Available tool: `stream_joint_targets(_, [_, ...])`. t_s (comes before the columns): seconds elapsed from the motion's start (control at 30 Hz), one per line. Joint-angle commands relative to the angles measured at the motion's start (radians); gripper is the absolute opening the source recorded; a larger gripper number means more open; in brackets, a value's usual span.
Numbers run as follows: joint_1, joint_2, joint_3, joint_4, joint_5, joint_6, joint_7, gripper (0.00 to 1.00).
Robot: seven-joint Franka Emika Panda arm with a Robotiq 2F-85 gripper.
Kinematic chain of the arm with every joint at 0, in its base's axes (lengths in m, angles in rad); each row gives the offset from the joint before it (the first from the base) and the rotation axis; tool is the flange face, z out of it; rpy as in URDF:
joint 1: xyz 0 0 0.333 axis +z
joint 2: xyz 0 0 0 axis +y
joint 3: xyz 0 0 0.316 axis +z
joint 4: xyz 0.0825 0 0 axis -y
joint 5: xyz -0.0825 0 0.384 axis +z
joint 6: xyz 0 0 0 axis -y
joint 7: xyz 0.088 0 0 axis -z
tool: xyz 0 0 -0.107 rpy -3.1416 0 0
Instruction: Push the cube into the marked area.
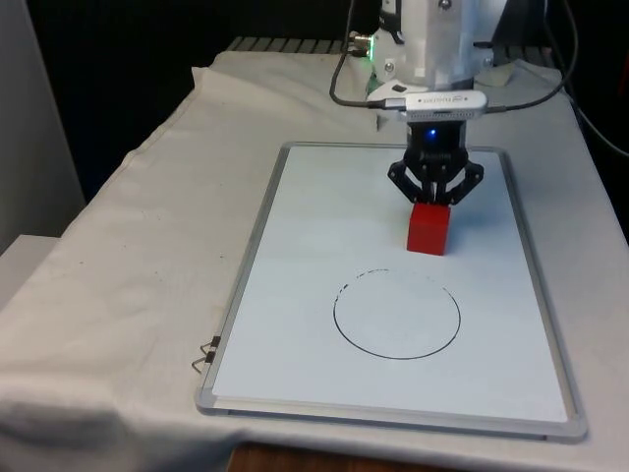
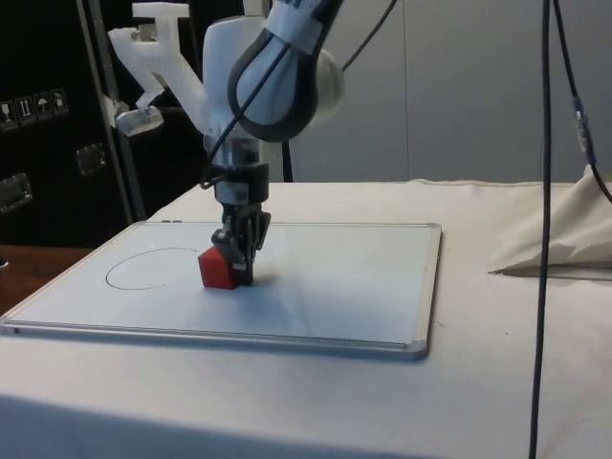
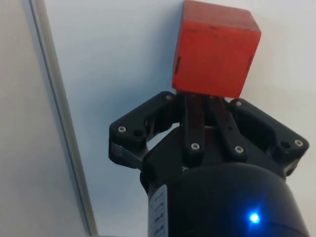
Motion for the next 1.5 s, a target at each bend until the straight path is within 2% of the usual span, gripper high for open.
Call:
stream_joint_targets(0.0, [-0.012,0.014,0.012,0.024,0.013,-0.008,-0.014,0.00])
stream_joint_targets(0.03, [-0.013,0.021,0.011,0.036,0.013,-0.010,-0.014,0.00])
stream_joint_targets(0.07, [-0.001,0.016,-0.002,0.025,0.000,-0.002,-0.002,0.00])
stream_joint_targets(0.1, [-0.013,0.028,0.010,0.047,0.013,-0.011,-0.015,0.00])
stream_joint_targets(0.27, [-0.017,0.070,0.005,0.119,0.010,-0.022,-0.016,0.00])
stream_joint_targets(0.33, [-0.017,0.084,0.003,0.140,0.010,-0.024,-0.017,0.00])
stream_joint_targets(0.37, [-0.007,0.080,-0.008,0.133,0.000,-0.019,-0.006,0.00])
stream_joint_targets(0.4, [-0.018,0.091,0.002,0.150,0.010,-0.024,-0.018,0.00])
stream_joint_targets(0.43, [-0.021,0.104,0.000,0.167,0.010,-0.023,-0.021,0.00])
stream_joint_targets(0.63, [-0.022,0.143,-0.007,0.223,0.009,-0.022,-0.023,0.00])
stream_joint_targets(0.67, [-0.012,0.129,-0.017,0.209,0.001,-0.026,-0.013,0.00])
stream_joint_targets(0.7, [-0.022,0.154,-0.009,0.241,0.008,-0.024,-0.023,0.00])
stream_joint_targets(1.1, [-0.022,0.210,-0.017,0.342,0.010,-0.035,-0.016,0.00])
stream_joint_targets(1.2, [-0.020,0.217,-0.021,0.364,0.010,-0.040,-0.009,0.00])
stream_joint_targets(1.23, [-0.015,0.216,-0.026,0.358,0.004,-0.035,-0.008,0.00])
stream_joint_targets(1.27, [-0.019,0.218,-0.022,0.370,0.010,-0.041,-0.007,0.00])
stream_joint_targets(1.47, [-0.018,0.225,-0.027,0.411,0.011,-0.046,0.008,0.00])
